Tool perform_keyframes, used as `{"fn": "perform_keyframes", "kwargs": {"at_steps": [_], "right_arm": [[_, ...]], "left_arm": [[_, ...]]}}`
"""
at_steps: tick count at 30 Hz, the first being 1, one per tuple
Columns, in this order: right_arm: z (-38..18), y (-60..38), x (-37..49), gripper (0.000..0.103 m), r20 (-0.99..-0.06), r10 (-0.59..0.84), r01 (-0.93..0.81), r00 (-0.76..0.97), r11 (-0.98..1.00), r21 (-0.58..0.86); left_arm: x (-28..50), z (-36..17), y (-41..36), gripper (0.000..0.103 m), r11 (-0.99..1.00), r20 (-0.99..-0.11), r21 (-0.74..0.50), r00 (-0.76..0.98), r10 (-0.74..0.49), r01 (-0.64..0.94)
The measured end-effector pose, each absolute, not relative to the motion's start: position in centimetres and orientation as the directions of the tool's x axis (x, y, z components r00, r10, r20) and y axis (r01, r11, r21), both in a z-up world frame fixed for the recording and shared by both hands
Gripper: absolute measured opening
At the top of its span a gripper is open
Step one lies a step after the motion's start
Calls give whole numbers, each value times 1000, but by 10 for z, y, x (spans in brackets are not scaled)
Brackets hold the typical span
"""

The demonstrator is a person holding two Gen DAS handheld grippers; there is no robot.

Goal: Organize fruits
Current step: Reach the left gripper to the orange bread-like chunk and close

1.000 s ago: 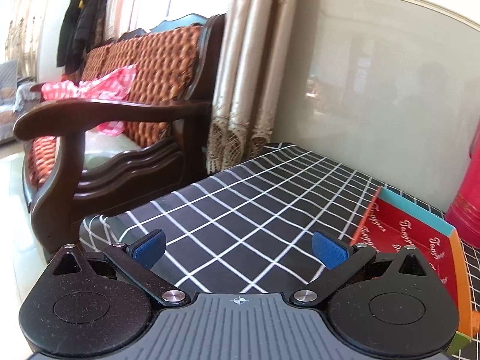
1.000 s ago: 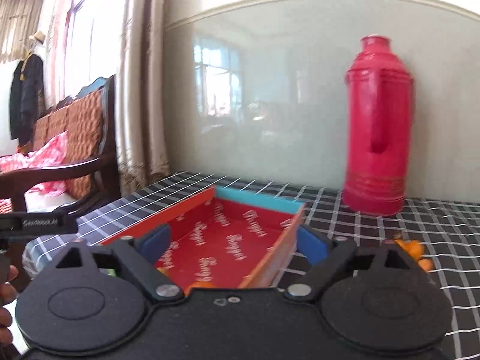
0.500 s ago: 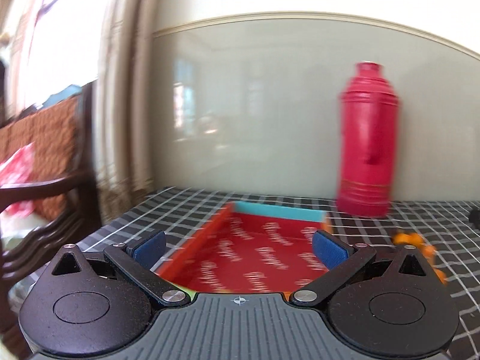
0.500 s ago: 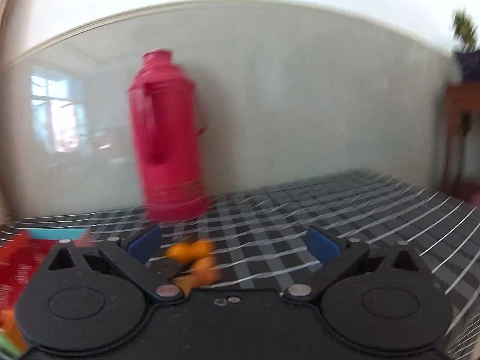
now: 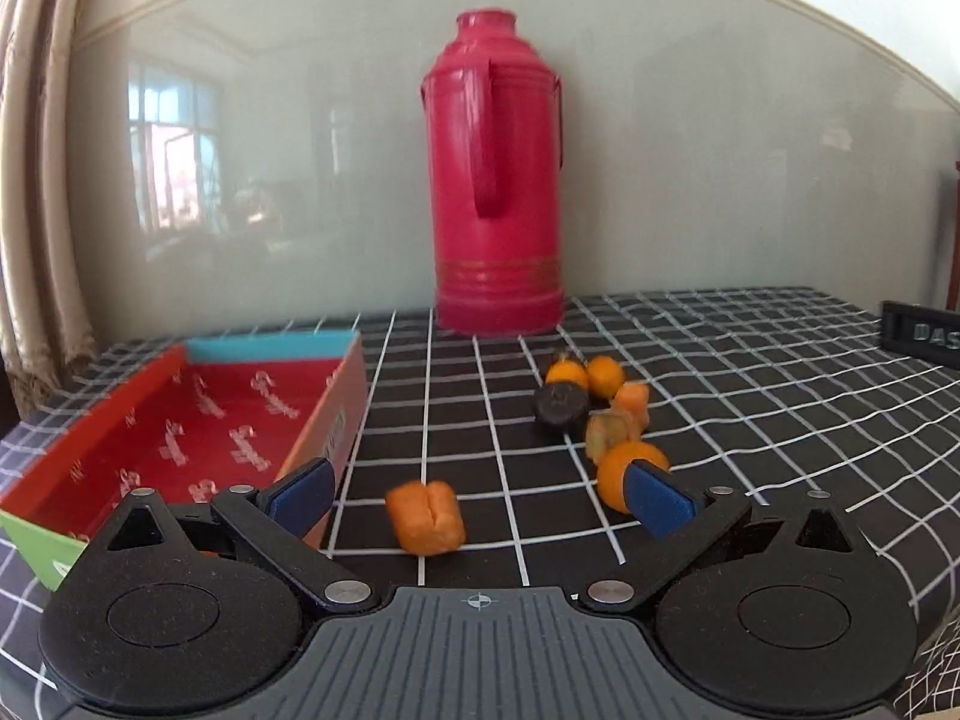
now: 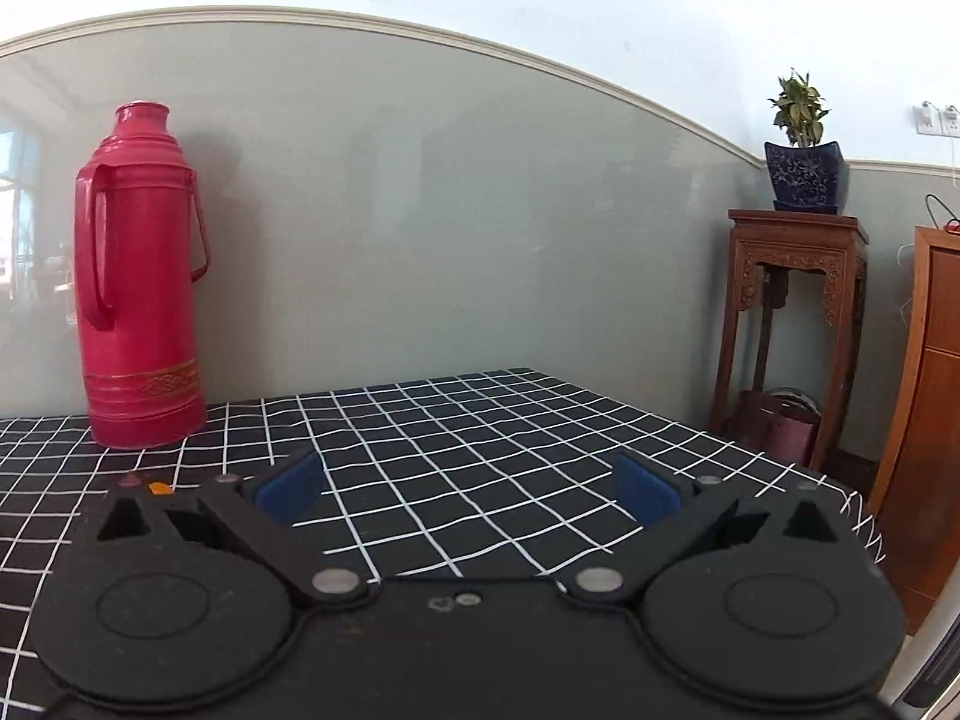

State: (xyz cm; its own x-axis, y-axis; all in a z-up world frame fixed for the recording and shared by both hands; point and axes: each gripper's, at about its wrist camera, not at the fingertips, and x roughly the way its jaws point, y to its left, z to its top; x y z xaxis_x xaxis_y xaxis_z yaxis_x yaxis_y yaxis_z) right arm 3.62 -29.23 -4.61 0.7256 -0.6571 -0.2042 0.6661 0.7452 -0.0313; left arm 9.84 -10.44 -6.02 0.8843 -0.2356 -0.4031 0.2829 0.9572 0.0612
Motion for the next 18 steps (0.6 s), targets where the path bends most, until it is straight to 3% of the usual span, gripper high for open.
{"fn": "perform_keyframes", "kwargs": {"at_steps": [4,13,14,16,18], "right_arm": [[-45,-286,39,97,-202,-621,628,757,778,-38],[-45,-275,44,97,-196,-562,561,803,825,-67],[-45,-274,44,97,-198,-560,558,805,827,-71],[-46,-275,45,97,-203,-558,555,805,828,-75],[-46,-278,44,97,-209,-557,556,803,828,-70]], "left_arm": [[123,-75,-106,71,968,-496,16,842,-212,252],[150,-91,-112,66,983,-565,-6,811,-153,181],[150,-91,-112,62,985,-563,-4,814,-147,175],[151,-90,-112,35,985,-557,11,820,-135,170],[153,-90,-113,35,985,-557,8,819,-138,171]]}}
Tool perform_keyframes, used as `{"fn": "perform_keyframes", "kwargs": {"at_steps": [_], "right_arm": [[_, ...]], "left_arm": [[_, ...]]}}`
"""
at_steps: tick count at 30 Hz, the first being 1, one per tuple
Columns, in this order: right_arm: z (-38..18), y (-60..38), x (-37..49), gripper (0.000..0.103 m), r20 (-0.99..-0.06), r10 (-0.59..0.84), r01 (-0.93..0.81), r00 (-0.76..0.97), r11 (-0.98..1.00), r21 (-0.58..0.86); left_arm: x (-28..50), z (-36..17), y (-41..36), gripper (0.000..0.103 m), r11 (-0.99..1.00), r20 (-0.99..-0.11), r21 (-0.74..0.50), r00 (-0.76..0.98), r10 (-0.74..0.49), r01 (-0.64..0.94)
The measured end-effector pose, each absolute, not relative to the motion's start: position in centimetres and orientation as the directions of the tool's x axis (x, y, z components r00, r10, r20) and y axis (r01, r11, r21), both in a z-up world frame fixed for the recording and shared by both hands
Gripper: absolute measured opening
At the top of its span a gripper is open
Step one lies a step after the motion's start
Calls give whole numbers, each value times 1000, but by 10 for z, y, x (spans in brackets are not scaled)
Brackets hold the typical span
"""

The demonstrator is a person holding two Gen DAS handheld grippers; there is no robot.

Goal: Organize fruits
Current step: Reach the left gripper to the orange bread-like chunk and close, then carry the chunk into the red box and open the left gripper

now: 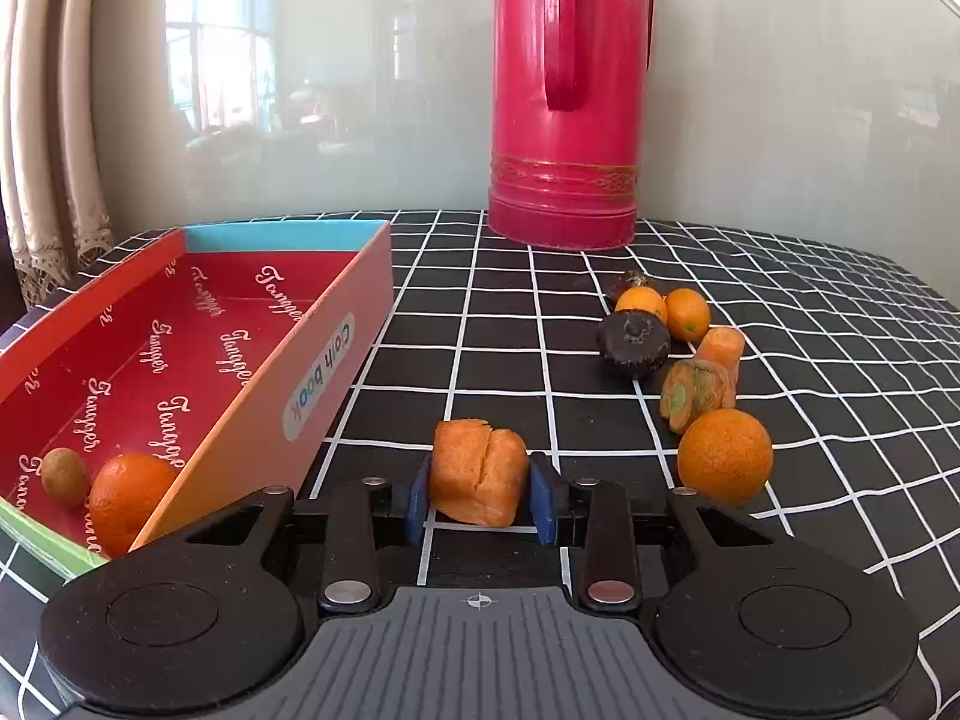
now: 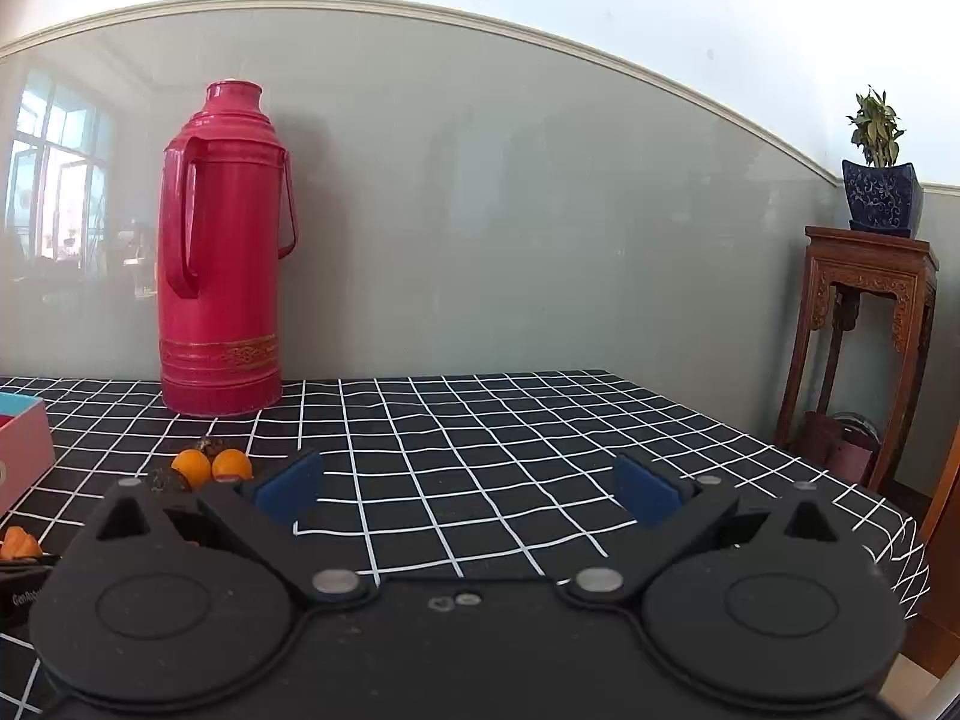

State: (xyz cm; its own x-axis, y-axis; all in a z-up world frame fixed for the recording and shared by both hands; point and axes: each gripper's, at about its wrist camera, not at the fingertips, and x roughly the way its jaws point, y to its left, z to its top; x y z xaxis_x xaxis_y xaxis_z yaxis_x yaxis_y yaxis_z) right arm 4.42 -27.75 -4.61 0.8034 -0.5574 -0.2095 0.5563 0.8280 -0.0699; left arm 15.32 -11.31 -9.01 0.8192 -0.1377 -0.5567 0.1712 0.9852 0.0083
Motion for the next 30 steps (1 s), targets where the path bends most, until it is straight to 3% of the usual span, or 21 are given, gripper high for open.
{"fn": "perform_keyframes", "kwargs": {"at_steps": [4,8,14,21,27,30], "right_arm": [[-46,-283,42,97,-216,-559,563,801,825,-48],[-47,-285,41,97,-230,-553,562,801,827,-31],[-47,-278,43,97,-229,-540,548,810,836,-32],[-47,-267,49,97,-228,-515,519,826,854,-45],[-48,-257,55,97,-237,-481,484,844,873,-49],[-48,-252,58,97,-239,-469,471,850,881,-53]], "left_arm": [[153,-89,-115,34,985,-540,24,832,-130,169],[140,-76,-112,34,987,-451,46,885,-116,152],[136,-54,-77,34,1000,-360,20,933,-4,12],[156,-52,-24,34,988,-441,-42,890,115,-149],[167,-58,-6,35,978,-506,-57,850,146,-202],[168,-57,0,52,976,-515,-84,847,129,-199]]}}
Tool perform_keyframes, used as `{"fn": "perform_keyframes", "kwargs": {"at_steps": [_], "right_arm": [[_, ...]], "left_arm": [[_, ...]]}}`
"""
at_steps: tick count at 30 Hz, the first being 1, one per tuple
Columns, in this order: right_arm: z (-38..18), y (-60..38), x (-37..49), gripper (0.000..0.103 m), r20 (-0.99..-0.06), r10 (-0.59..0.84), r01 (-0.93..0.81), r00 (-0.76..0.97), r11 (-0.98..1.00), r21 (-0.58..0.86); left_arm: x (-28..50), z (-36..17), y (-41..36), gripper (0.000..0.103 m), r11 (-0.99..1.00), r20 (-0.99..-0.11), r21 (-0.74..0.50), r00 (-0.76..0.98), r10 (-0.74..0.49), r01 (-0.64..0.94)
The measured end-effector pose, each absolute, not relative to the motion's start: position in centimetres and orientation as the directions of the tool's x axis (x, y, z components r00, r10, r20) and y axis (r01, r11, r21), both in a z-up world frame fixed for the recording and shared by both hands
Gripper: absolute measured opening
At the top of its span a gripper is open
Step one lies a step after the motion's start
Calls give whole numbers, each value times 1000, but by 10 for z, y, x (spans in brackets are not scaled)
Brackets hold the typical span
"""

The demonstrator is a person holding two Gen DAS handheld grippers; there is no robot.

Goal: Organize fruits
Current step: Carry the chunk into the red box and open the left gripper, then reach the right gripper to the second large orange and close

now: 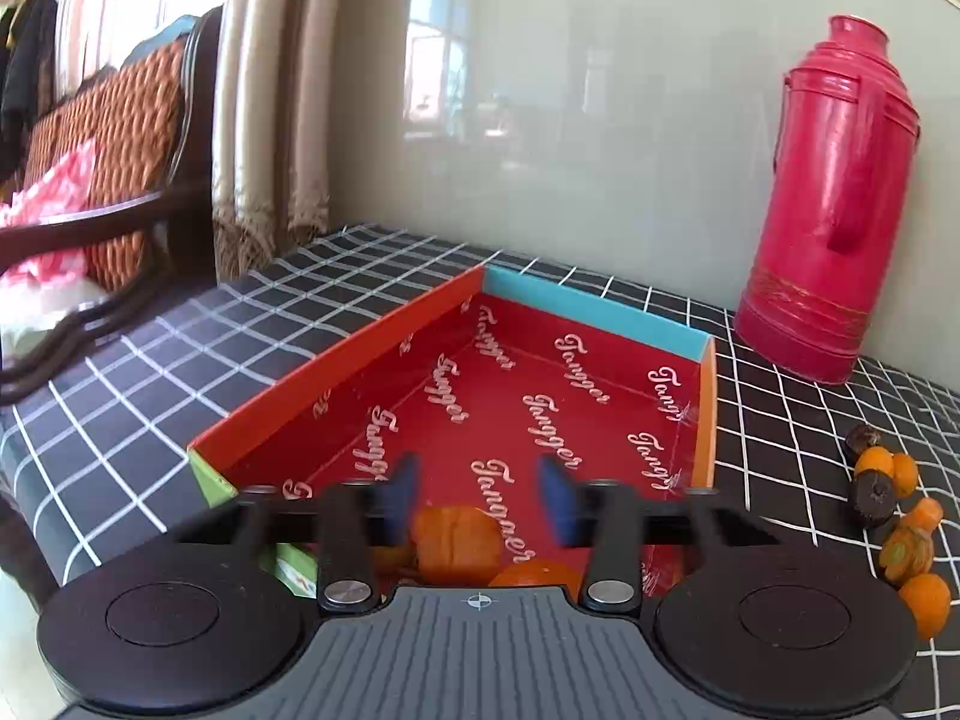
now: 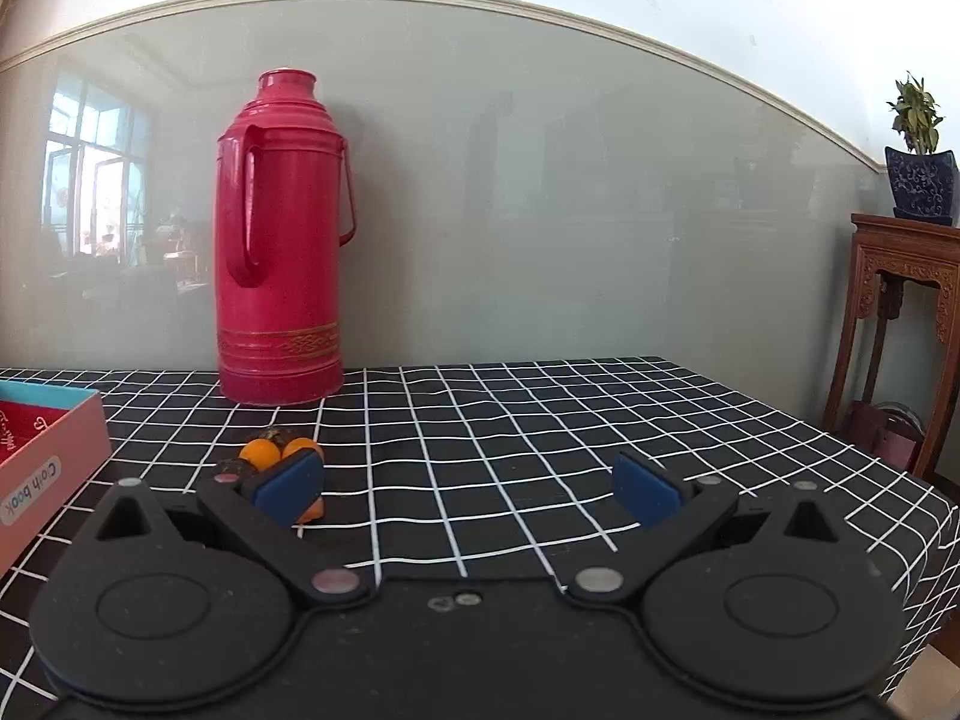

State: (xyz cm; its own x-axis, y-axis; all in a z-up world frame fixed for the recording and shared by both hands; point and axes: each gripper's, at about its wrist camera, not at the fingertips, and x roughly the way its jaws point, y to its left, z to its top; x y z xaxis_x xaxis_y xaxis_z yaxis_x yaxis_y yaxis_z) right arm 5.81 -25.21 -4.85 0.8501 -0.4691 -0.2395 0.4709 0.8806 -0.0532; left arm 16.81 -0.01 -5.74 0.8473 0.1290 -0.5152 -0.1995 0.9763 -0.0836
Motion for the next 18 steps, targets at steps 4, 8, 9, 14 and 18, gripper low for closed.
{"fn": "perform_keyframes", "kwargs": {"at_steps": [4,8,9,14,18], "right_arm": [[-49,-248,61,97,-247,-437,444,865,896,-30],[-49,-244,63,97,-250,-401,413,881,911,-5],[-49,-242,64,97,-253,-393,406,884,914,-2],[-54,-231,74,97,-282,-332,348,900,937,10],[-60,-222,85,97,-317,-273,301,908,953,41]], "left_arm": [[161,-54,2,71,975,-493,-80,859,140,-206],[154,-49,11,81,976,-469,-84,872,138,-199],[151,-48,12,87,976,-463,-80,875,144,-203],[137,-42,23,96,975,-414,-35,891,185,-219],[130,-39,33,98,973,-386,3,897,214,-231]]}}
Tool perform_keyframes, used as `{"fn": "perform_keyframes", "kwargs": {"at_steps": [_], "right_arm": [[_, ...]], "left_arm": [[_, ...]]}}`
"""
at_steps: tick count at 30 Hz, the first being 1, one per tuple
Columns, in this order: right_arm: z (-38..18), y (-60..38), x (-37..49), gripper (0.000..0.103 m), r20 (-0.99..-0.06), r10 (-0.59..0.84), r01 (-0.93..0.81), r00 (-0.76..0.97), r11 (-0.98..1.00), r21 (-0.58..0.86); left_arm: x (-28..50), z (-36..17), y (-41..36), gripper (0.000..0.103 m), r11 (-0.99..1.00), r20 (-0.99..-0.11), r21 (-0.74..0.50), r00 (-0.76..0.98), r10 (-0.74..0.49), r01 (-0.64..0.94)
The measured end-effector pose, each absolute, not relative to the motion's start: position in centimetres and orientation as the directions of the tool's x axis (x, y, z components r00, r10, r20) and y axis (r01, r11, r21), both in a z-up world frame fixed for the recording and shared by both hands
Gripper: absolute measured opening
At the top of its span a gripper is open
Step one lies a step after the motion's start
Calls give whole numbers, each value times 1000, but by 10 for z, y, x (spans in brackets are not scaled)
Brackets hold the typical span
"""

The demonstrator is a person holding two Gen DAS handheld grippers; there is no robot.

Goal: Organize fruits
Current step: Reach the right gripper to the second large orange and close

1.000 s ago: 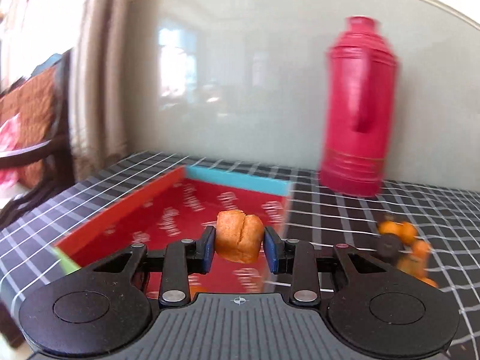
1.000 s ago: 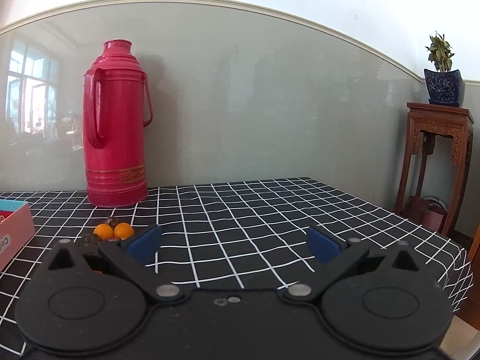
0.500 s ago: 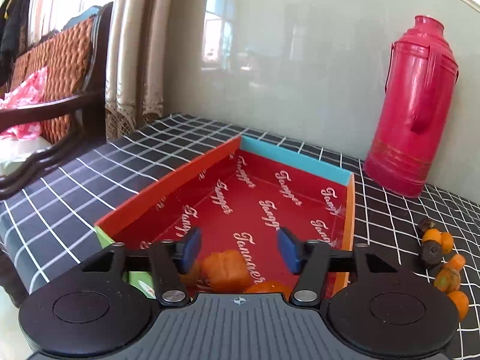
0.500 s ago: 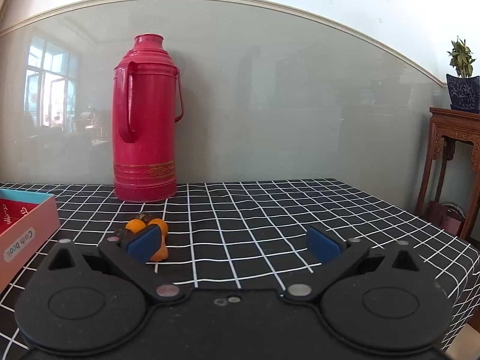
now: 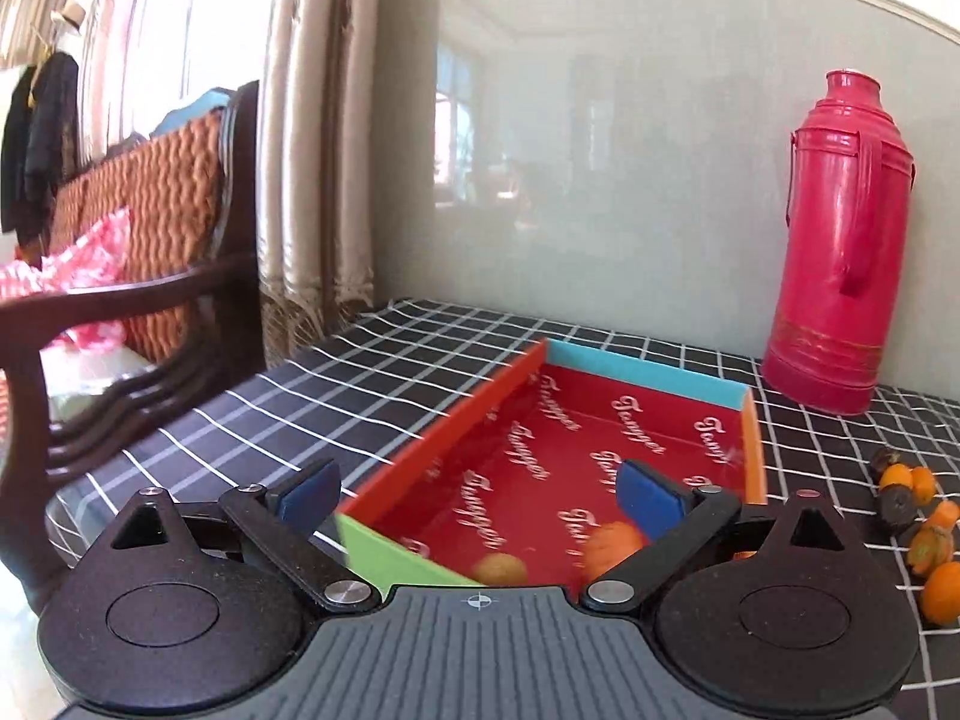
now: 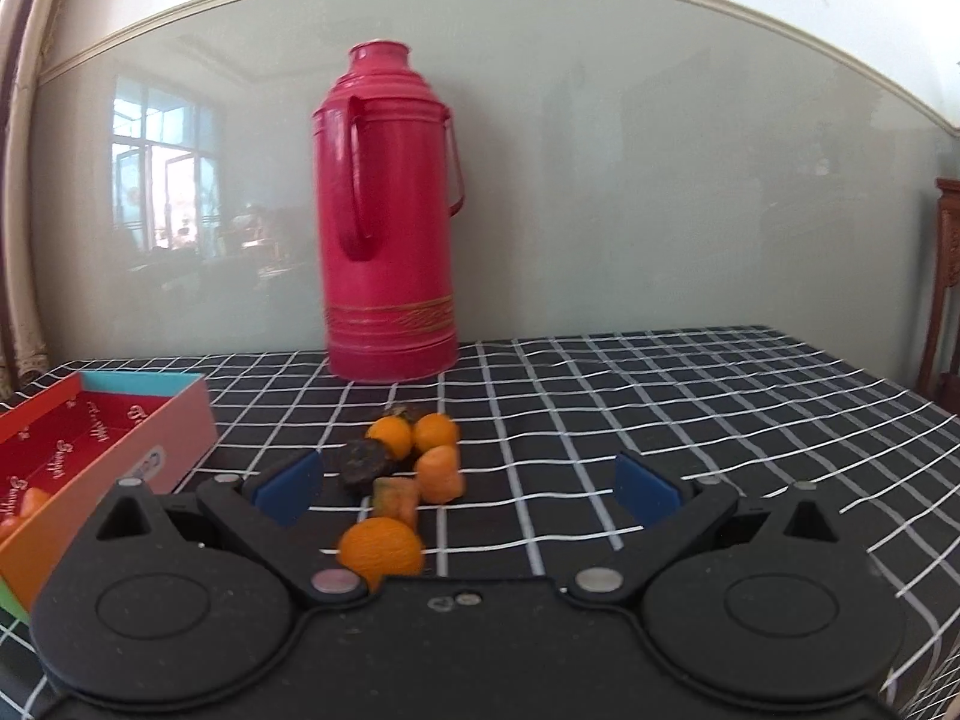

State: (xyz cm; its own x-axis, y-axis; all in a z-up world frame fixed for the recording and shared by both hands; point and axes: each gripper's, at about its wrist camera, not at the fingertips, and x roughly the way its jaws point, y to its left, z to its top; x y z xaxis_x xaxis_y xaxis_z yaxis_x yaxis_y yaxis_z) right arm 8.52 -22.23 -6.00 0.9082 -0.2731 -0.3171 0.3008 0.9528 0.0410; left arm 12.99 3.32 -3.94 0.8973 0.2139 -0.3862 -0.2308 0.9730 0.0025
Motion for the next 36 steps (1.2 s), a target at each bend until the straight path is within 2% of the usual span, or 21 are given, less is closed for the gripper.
{"fn": "perform_keyframes", "kwargs": {"at_steps": [2,4,7,8,14,16,17,20,29,36], "right_arm": [[-64,-218,93,94,-348,-253,290,903,955,56],[-68,-214,101,87,-374,-251,293,893,955,57],[-72,-209,113,67,-409,-259,301,875,953,40],[-74,-208,116,65,-422,-256,301,870,953,43],[-85,-207,129,63,-484,-260,318,836,947,40],[-89,-208,133,50,-502,-252,314,827,949,42],[-91,-209,134,38,-514,-248,315,821,948,46],[-92,-207,134,31,-510,-246,309,825,950,41],[-82,-200,127,31,-472,-245,293,847,956,29],[-67,-182,120,31,-416,-151,189,897,980,53]], "left_arm": [[129,-39,41,99,970,-384,4,895,227,-244],[129,-38,50,100,965,-389,-4,890,240,-262],[129,-39,62,100,958,-399,-19,881,256,-287],[129,-39,65,100,956,-401,-22,878,261,-294],[126,-41,80,100,948,-397,-22,873,282,-317],[126,-41,84,100,946,-398,-23,871,288,-323],[126,-41,85,100,945,-400,-25,870,289,-326],[126,-41,89,100,942,-404,-32,867,293,-333],[125,-42,92,101,939,-406,-38,864,298,-341],[123,-42,94,101,936,-407,-32,860,307,-350]]}}
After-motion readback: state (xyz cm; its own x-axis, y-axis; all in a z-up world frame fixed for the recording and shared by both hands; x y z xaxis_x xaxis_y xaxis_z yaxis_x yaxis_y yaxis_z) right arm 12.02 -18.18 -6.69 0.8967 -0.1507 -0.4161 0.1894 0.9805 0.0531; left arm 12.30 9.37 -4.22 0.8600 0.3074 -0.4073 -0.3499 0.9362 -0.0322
